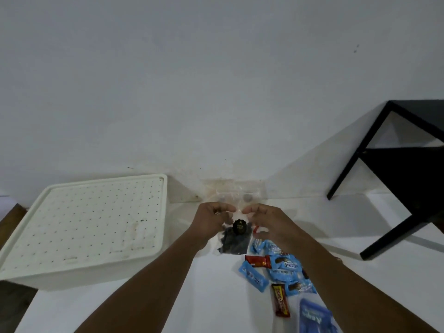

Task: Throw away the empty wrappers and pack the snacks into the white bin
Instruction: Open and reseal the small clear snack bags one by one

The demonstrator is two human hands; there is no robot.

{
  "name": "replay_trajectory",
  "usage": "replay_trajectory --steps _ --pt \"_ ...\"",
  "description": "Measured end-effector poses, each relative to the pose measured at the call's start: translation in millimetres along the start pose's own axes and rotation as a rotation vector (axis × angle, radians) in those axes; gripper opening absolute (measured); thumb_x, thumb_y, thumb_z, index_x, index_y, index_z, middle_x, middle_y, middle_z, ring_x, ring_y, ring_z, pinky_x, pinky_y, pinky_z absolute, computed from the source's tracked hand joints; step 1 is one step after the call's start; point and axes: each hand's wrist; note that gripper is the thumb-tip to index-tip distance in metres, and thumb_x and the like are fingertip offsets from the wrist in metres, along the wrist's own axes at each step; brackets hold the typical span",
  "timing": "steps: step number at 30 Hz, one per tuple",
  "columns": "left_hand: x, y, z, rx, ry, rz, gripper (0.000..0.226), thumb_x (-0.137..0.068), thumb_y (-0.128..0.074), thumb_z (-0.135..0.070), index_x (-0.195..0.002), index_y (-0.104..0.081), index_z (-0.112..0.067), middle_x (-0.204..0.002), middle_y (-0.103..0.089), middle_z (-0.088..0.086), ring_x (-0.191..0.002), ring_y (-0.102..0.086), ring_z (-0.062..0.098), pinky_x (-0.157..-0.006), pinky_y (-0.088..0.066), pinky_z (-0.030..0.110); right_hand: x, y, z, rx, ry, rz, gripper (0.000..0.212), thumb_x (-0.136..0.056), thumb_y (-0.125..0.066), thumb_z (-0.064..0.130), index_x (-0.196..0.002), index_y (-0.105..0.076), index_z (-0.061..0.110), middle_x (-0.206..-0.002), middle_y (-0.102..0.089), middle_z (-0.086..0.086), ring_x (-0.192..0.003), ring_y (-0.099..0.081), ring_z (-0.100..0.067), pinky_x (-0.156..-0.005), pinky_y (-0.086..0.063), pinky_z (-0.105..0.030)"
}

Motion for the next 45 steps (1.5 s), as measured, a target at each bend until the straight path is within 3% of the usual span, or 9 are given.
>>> replay_trajectory --steps 4,7,12,15,22,27,32,37,45 --pt "-36 -13 6 -0.034 0.004 -0.010 0.021 -0.087 -0.066 0.002 -0.096 -0.076 -0.013 -0.092 -0.073 0.006 -0.083 -0.069 0.018 -0.064 -0.052 0.021 -37 8 -6 0.091 -0.038 -0.120 0.026 -0.089 -0.058 0.006 -0.097 -0.077 0.022 -0.094 -0.071 -0.012 -0.084 -0.065 -0.023 -0.088 -0.057 -0.043" --pt "-66 -18 9 -0.096 -0.018 -0.036 0.024 -0.086 -0.064 0.003 -0.102 -0.076 -0.011 -0.101 -0.071 0.003 -0.088 -0.066 0.016 -0.069 -0.050 0.018 -70 22 -6 0.154 -0.002 -0.160 0.029 -0.087 -0.057 0.002 -0.097 -0.077 0.021 -0.108 -0.072 -0.010 -0.096 -0.068 -0.028 -0.095 -0.054 -0.051" --pt "-113 -24 21 -0.149 0.012 -0.078 0.028 -0.088 -0.061 0.001 -0.108 -0.074 -0.013 -0.110 -0.069 0.003 -0.100 -0.064 0.018 -0.094 -0.053 0.029 -120 41 -11 0.199 -0.004 -0.158 0.025 -0.088 -0.060 0.001 -0.105 -0.074 0.013 -0.124 -0.065 -0.001 -0.112 -0.060 -0.017 -0.104 -0.048 -0.037" --pt "-132 -26 30 -0.208 0.049 -0.058 0.033 -0.088 -0.060 -0.003 -0.116 -0.072 -0.016 -0.122 -0.068 0.000 -0.114 -0.062 0.019 -0.104 -0.050 0.038 -142 49 -20 0.233 -0.027 -0.150 0.025 -0.086 -0.061 0.000 -0.104 -0.074 0.013 -0.121 -0.067 -0.002 -0.114 -0.060 -0.020 -0.104 -0.048 -0.040" --pt "-143 -24 42 -0.273 0.065 -0.084 0.038 -0.084 -0.066 -0.008 -0.120 -0.070 -0.017 -0.130 -0.064 0.004 -0.118 -0.061 0.022 -0.103 -0.050 0.038 -167 46 -32 0.247 -0.084 -0.149 0.027 -0.086 -0.066 0.001 -0.111 -0.070 0.012 -0.123 -0.064 -0.006 -0.116 -0.059 -0.023 -0.101 -0.050 -0.036" --pt "-126 -10 36 -0.242 0.097 -0.061 0.035 -0.080 -0.066 -0.010 -0.113 -0.072 -0.021 -0.124 -0.068 0.014 -0.118 -0.061 0.043 -0.099 -0.050 0.049 -151 42 -24 0.293 -0.106 -0.173 0.027 -0.086 -0.068 0.007 -0.112 -0.070 0.015 -0.128 -0.062 -0.003 -0.115 -0.059 -0.022 -0.100 -0.050 -0.037" --pt "-88 1 17 -0.312 0.070 0.009 0.039 -0.087 -0.068 -0.016 -0.125 -0.066 -0.019 -0.139 -0.059 0.008 -0.120 -0.061 0.032 -0.102 -0.051 0.044 -108 32 -2 0.387 -0.152 -0.182 0.026 -0.092 -0.062 0.011 -0.117 -0.068 0.008 -0.111 -0.061 -0.008 -0.084 -0.056 -0.014 -0.073 -0.047 -0.027" --pt "-34 10 -8 -0.386 0.116 0.115 0.045 -0.091 -0.066 -0.014 -0.135 -0.058 -0.013 -0.130 -0.060 0.017 -0.089 -0.063 0.025 -0.060 -0.048 0.023 -56 17 15 0.432 -0.162 -0.132 0.019 -0.091 -0.065 0.014 -0.108 -0.070 0.009 -0.086 -0.061 -0.011 -0.076 -0.056 -0.022 -0.070 -0.048 -0.033" --pt "71 30 -26 -0.372 0.111 0.065 0.040 -0.090 -0.070 -0.024 -0.128 -0.060 -0.019 -0.117 -0.069 0.015 -0.082 -0.059 0.022 -0.069 -0.044 0.030 28 -33 34 0.453 -0.022 -0.006 0.009 -0.091 -0.062 0.014 -0.098 -0.068 0.015 -0.080 -0.063 -0.009 -0.067 -0.058 -0.020 -0.060 -0.046 -0.030"
Point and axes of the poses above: each hand's wrist, its own x-axis away from the middle knuckle, its own y-axis out of the back of the hand, z = x × y
